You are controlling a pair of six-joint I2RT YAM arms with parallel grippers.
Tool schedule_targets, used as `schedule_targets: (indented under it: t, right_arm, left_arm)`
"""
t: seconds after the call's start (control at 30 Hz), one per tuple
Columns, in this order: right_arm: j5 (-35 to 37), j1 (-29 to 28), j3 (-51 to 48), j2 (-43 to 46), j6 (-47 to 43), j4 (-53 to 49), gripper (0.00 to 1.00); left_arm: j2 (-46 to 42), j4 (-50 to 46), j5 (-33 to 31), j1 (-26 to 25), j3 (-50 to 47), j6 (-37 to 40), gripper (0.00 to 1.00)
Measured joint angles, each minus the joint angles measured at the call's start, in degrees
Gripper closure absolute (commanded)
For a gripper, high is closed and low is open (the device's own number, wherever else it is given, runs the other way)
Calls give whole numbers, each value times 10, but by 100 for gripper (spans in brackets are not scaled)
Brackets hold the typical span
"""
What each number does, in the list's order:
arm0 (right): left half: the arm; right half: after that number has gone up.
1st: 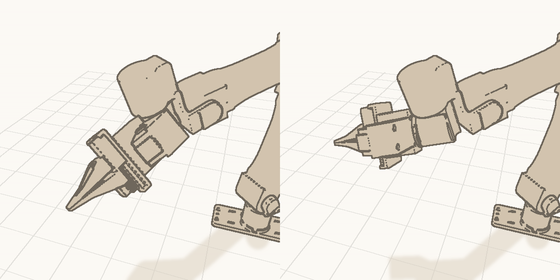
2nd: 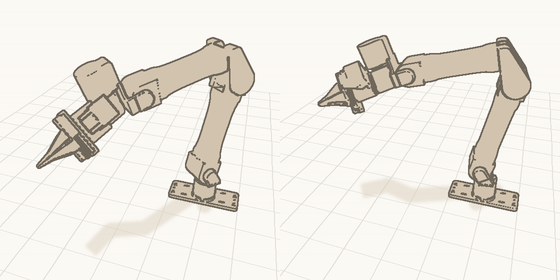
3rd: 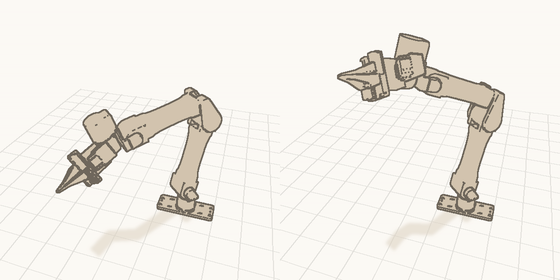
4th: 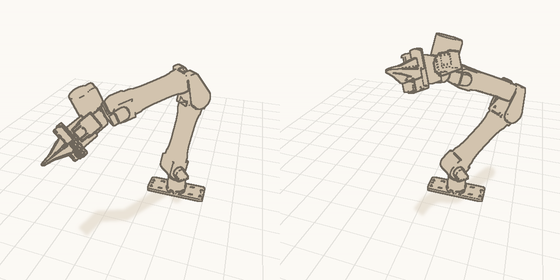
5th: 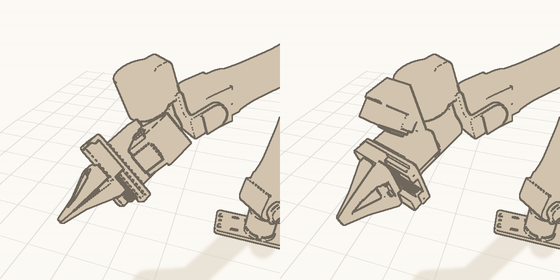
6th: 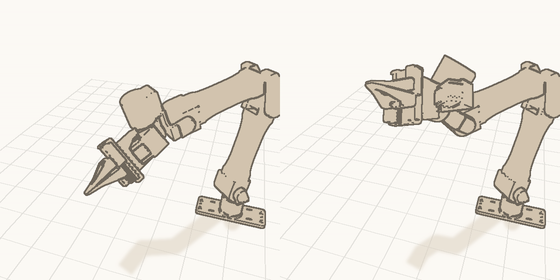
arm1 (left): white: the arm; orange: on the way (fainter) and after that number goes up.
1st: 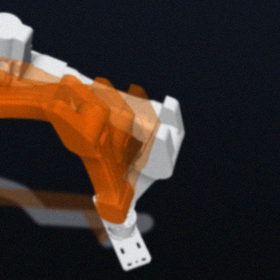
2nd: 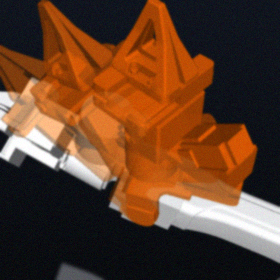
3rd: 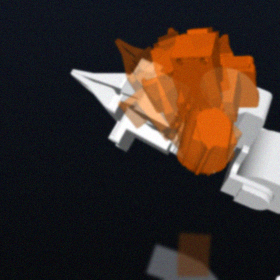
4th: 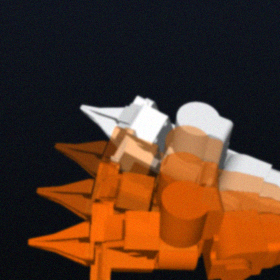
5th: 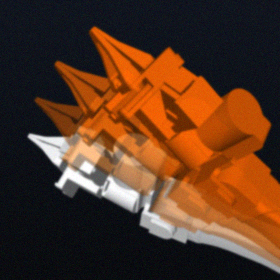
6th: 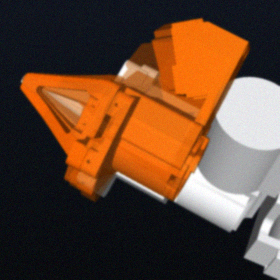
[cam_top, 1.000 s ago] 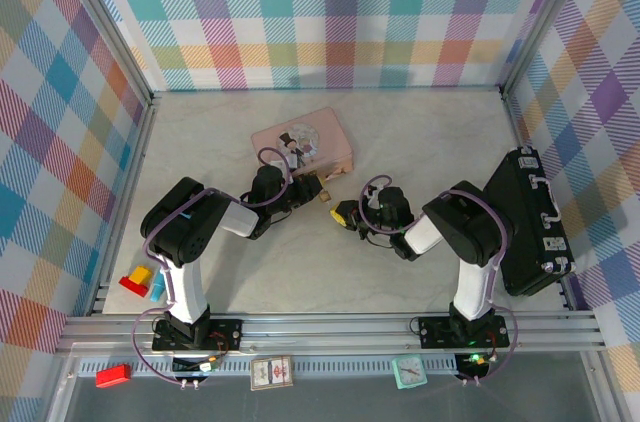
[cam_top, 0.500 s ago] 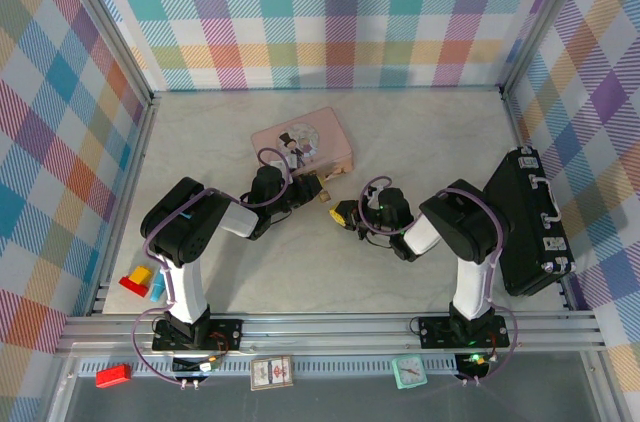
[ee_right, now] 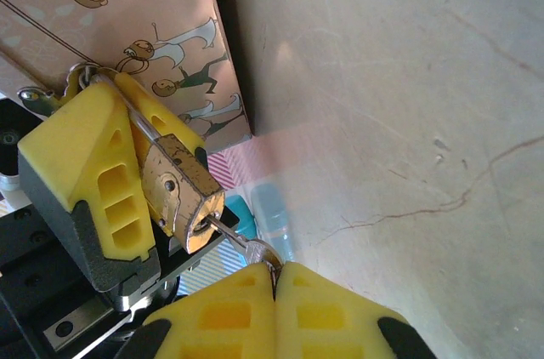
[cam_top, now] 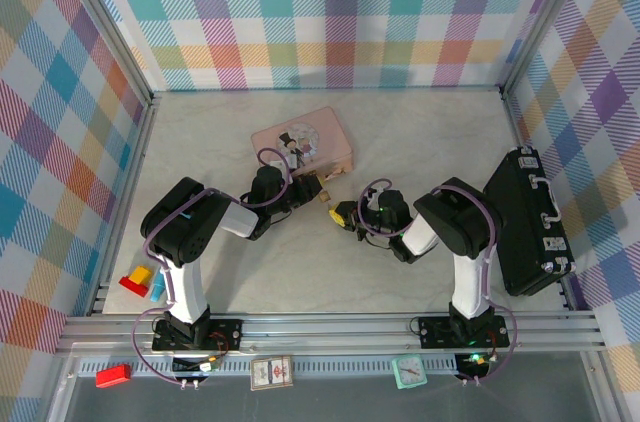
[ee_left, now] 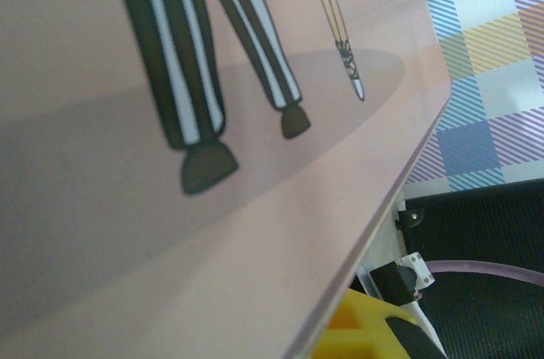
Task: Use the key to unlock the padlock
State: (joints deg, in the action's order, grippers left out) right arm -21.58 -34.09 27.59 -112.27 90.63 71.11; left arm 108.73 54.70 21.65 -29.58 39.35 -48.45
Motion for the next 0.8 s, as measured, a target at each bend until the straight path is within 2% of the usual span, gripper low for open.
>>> schedule_targets:
  t: [0.8]
  right_arm:
    - [-10,11,11,-1,7,-9,100]
  left_arm:
    - [6,26,-5,0,-2,-13,90]
